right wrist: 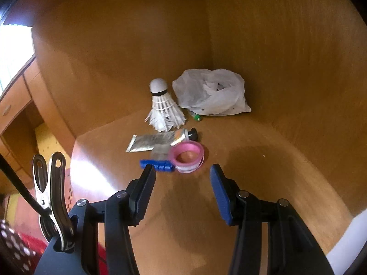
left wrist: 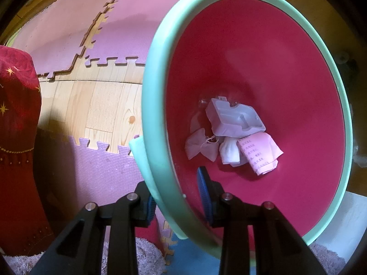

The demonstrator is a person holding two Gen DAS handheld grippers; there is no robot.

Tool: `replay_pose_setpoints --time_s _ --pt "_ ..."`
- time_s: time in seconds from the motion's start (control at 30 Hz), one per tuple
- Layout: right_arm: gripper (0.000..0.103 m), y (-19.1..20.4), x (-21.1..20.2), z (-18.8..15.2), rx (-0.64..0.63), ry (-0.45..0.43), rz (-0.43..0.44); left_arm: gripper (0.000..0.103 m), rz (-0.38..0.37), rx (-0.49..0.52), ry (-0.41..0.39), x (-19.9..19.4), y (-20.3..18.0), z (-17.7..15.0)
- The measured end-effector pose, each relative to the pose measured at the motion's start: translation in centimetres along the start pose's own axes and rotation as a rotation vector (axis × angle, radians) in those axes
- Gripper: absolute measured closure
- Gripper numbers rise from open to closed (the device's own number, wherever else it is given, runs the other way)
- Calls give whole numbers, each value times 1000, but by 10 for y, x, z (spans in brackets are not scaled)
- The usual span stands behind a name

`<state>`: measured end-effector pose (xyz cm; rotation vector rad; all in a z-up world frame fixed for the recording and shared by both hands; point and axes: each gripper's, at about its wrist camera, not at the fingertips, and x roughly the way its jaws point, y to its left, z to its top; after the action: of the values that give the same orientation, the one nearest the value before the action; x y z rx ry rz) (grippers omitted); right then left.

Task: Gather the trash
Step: 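Move the right tool back to the shelf toward the pink tape roll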

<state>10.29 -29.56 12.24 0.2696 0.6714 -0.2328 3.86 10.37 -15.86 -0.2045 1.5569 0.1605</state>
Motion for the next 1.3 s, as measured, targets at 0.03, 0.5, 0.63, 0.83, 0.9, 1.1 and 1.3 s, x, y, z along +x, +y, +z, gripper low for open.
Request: replay_pose_setpoints --time_s 0.03,0.5,0.63,0.83,0.9,1.1,1.3 --pt "53 -1 3 1 6 1 -5 69 0 0 0 0 0 0" --pt "53 -6 37 10 -25 28 -30 68 6 14 -9 -2 -2 0" --pt "53 -3 43 13 -31 38 -22 68 9 12 -5 -1 -3 -1" --pt "53 6 50 15 -67 37 -17 68 7 16 -9 -1 -3 -1" --pt "53 8 51 15 -79 36 -31 68 7 16 -8 -1 -3 -1" --pt "57 3 54 15 -44 48 -32 68 7 17 -9 -1 -3 -1" --pt "59 -5 51 14 -37 47 -41 68 7 19 -10 -2 -3 -1"
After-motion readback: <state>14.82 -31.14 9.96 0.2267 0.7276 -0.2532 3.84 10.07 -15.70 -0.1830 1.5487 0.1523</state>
